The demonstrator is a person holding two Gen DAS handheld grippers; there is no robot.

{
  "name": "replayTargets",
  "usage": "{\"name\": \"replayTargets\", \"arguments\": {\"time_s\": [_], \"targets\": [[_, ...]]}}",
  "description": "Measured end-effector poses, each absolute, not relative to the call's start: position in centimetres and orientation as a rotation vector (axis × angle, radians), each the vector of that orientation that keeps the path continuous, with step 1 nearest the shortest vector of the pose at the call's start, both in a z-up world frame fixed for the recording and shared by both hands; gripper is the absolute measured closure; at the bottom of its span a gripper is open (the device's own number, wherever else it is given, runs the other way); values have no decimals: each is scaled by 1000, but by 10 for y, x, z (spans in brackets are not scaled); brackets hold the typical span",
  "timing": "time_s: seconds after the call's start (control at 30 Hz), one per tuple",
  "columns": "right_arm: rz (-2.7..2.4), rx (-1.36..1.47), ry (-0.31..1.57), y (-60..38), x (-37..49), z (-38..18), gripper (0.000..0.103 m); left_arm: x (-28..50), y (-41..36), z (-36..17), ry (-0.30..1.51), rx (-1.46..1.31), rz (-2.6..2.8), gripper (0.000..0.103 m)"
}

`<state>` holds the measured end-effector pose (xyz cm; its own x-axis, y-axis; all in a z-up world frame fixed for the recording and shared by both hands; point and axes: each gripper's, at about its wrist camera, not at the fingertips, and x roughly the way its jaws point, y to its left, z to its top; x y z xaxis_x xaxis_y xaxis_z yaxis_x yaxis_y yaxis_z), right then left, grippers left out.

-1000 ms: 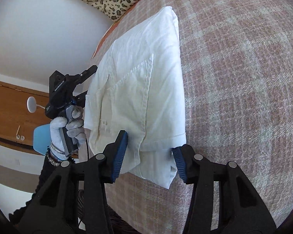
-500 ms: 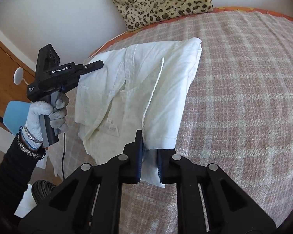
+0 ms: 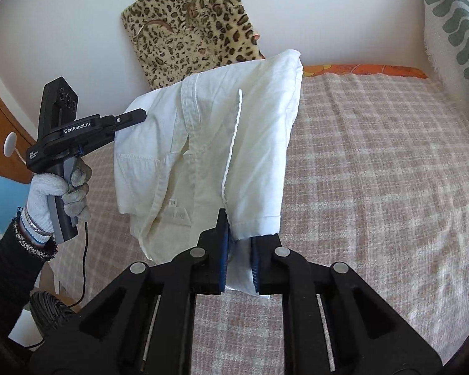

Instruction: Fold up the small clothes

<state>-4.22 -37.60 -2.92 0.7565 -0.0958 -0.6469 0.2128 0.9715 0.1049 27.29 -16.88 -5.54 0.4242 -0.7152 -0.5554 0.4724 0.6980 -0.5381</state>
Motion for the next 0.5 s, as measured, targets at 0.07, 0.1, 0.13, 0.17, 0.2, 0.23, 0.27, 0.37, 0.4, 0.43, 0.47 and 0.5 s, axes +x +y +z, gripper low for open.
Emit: {"name": "replayTargets", "arguments": {"time_s": [0.07, 0.1, 0.13, 0.17, 0.2, 0.23, 0.27, 0.37, 0.4, 0.43, 0.47, 0.5], "targets": [[-208, 177, 689, -399, -52, -20, 90, 270, -195, -51, 836, -286, -774, 97], [-226, 179, 687, -410, -56, -15, 90, 268, -207, -50, 831, -271, -780, 97], [-245, 177, 685, -420, -59, -11, 91, 266, -220, -49, 824, -254, -786, 97], [-266, 175, 683, -431, -62, -8, 91, 264, -233, -48, 817, -237, -793, 97], [-287, 174, 681, -442, -64, -4, 91, 262, -245, -47, 814, -225, -802, 97], [-305, 180, 678, -453, -66, -1, 91, 261, -257, -47, 815, -216, -814, 97], [-322, 183, 676, -464, -68, 2, 91, 260, -268, -47, 816, -206, -823, 97], [-375, 177, 678, -490, -76, 8, 91, 258, -303, -45, 807, -178, -848, 97], [-389, 178, 680, -498, -78, 9, 91, 258, -313, -45, 806, -174, -858, 97], [-405, 178, 681, -507, -80, 11, 91, 258, -324, -45, 805, -167, -865, 97], [-420, 176, 679, -515, -82, 12, 91, 259, -333, -46, 805, -161, -868, 97], [-437, 170, 679, -522, -85, 14, 91, 260, -343, -47, 804, -153, -874, 97]]}}
